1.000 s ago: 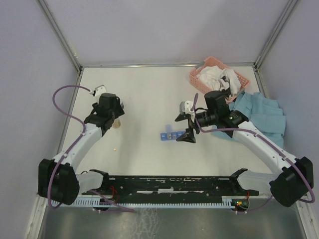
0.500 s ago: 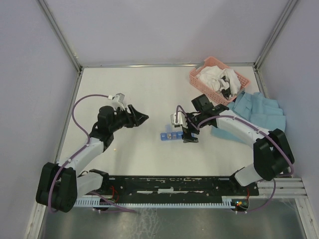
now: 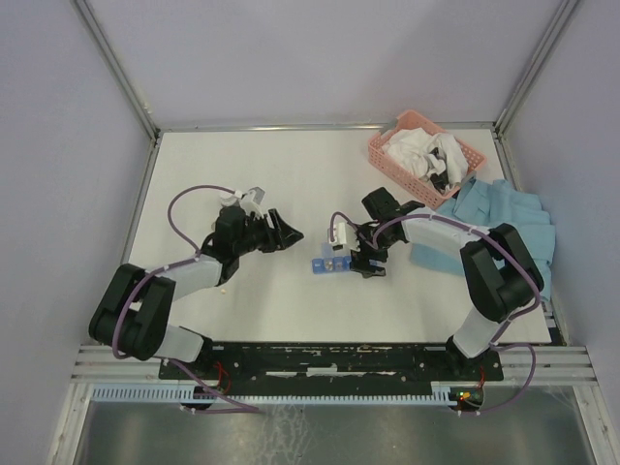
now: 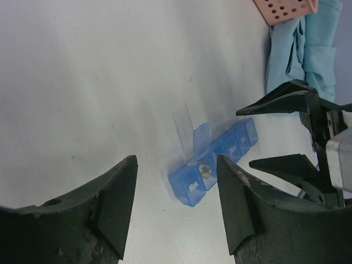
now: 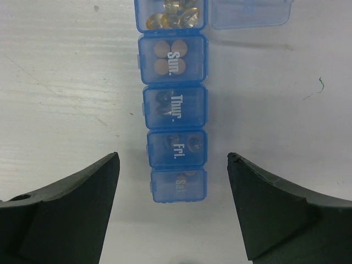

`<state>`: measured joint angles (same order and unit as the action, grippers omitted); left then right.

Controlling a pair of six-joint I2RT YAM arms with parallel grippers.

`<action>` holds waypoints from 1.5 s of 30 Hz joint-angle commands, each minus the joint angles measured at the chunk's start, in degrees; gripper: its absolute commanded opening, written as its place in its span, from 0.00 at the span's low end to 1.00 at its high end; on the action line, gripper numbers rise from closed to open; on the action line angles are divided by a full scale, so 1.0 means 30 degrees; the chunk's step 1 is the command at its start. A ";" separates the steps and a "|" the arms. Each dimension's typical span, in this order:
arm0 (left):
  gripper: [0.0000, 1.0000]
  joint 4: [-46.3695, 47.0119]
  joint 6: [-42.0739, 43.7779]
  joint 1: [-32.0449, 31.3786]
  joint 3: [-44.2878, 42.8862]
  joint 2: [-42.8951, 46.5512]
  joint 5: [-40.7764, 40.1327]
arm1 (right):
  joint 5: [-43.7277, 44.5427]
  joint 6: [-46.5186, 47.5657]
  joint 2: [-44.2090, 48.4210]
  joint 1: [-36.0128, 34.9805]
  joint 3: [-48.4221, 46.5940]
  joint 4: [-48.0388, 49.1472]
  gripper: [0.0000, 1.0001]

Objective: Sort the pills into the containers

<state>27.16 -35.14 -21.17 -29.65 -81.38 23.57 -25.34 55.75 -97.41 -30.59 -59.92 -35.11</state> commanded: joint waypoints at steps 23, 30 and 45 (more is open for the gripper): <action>0.45 0.0029 -0.1119 -0.0344 -0.5151 -0.7431 0.2124 | 0.0628 -0.0645 -0.0976 -0.1230 -0.0986 0.0970 0.72; 0.43 -0.0385 -0.1020 -0.0547 -0.6076 -0.8340 0.2674 | 0.0787 -0.0849 -0.1110 -0.1360 -0.1142 0.0938 0.67; 0.35 -0.2089 -0.0216 -0.1336 -0.7085 -0.8987 0.2593 | 0.1101 -0.0813 -0.1514 -0.1693 -0.1492 0.0426 0.58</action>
<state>21.50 -36.69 -24.88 -48.60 -107.74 30.37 -22.48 53.63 -101.34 -35.16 -61.82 -33.28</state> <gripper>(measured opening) 0.365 0.601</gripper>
